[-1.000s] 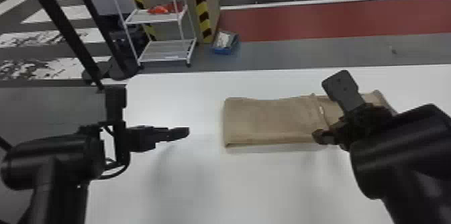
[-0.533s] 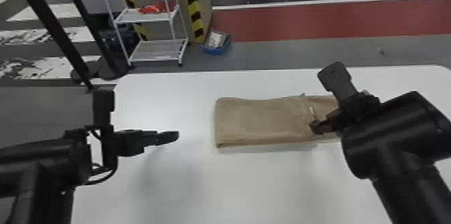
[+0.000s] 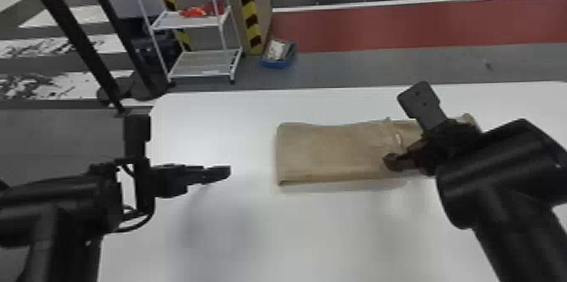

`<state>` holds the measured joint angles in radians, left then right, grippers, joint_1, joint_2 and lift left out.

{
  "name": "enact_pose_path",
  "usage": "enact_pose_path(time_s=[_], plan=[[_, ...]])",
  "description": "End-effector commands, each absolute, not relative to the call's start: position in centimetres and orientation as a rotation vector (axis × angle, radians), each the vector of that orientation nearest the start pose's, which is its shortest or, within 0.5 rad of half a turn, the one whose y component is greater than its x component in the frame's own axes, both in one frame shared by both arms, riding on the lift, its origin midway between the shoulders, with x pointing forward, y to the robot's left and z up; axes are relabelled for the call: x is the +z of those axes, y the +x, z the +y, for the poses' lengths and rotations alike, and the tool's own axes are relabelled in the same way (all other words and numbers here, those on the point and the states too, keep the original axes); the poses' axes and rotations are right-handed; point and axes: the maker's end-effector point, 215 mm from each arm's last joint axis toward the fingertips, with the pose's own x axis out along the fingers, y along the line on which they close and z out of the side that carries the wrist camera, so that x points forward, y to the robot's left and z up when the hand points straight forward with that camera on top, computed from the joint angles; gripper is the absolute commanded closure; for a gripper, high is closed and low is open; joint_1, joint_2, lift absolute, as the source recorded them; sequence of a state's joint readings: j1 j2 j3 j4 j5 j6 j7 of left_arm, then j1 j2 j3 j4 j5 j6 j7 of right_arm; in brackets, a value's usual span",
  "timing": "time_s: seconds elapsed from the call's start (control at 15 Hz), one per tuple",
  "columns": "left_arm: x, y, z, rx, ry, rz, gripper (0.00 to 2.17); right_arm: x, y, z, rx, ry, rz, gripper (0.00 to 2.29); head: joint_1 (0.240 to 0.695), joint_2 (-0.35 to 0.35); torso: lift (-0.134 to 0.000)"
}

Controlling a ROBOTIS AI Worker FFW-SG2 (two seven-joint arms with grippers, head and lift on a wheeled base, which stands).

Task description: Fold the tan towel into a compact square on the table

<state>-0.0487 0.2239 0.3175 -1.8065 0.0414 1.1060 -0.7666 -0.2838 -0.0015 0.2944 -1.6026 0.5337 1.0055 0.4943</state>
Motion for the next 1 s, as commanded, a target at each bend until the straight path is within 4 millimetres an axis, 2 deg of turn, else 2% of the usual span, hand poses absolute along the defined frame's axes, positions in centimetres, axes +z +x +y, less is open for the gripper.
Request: enact_pose_path(time_s=[0.0,0.2,0.33,0.47,0.73,0.87,0.93], plan=[[-42.8,49.9,32.1,-0.366,-0.261,0.727,0.09,-44.1,58.5,-12.7,0.372,-0.437,0.736,0.29,0.695,0.193,-0.123],[-42.9,49.8,32.1,-0.367,-0.260,0.729,0.09,-45.1,58.2,-13.0,0.372,-0.444,0.757,0.47,0.695,0.193,-0.123],[-42.9,49.6,32.1,-0.367,-0.261,0.730,0.09,-45.1,58.2,-13.0,0.373,-0.445,0.756,0.48,0.695,0.191,-0.123],[-43.0,49.4,32.3,-0.365,-0.261,0.732,0.09,-45.2,58.3,-12.9,0.374,-0.449,0.756,0.59,0.695,0.191,-0.123],[-42.9,49.4,32.6,-0.364,-0.263,0.730,0.09,-44.7,58.6,-12.8,0.376,-0.452,0.744,0.59,0.695,0.195,-0.123],[-42.9,49.3,32.6,-0.364,-0.263,0.730,0.09,-44.7,58.6,-12.8,0.376,-0.456,0.743,0.79,0.695,0.197,-0.123],[-43.0,49.2,32.7,-0.363,-0.263,0.731,0.09,-44.7,58.6,-12.7,0.377,-0.457,0.743,0.79,0.695,0.197,-0.123]])
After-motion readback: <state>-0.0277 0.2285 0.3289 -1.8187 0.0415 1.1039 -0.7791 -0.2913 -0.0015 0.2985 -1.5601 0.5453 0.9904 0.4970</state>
